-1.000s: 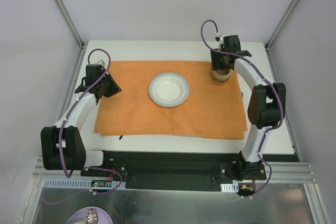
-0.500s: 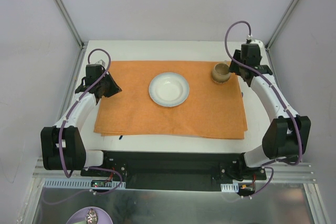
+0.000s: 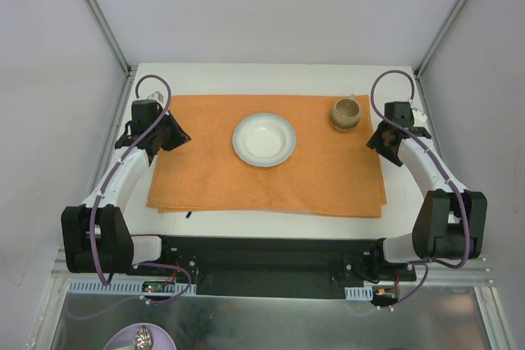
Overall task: Set the dinner table for one person
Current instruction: Place the cup on the napkin.
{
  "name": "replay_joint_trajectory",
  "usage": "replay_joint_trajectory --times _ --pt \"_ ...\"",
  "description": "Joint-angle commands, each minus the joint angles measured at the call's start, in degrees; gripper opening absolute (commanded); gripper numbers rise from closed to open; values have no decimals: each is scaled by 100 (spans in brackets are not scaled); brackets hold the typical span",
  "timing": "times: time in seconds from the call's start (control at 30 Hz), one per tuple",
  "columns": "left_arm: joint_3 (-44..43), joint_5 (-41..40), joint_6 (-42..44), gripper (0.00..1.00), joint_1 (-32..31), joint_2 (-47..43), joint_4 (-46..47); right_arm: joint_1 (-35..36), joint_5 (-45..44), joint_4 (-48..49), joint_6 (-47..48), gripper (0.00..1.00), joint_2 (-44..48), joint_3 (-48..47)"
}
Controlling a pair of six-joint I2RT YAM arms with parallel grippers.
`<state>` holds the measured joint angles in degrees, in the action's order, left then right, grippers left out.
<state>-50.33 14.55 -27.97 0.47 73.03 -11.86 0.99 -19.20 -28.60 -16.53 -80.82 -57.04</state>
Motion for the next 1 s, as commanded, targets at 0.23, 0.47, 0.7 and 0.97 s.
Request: replay_joint_trajectory --times 0.23,0.47,0.7,0.97 --pt "32 83 -95 4 15 -184 52 -872 -278 -50 -465 68 -355 184" --pt "40 48 -95 4 15 -149 52 -1093 30 135 -298 69 -742 184" --pt "32 48 -95 4 14 -97 52 -1110 390 197 -131 68 -848 228" --pt "14 31 -78 4 23 -97 52 -1110 575 118 -25 69 -997 193"
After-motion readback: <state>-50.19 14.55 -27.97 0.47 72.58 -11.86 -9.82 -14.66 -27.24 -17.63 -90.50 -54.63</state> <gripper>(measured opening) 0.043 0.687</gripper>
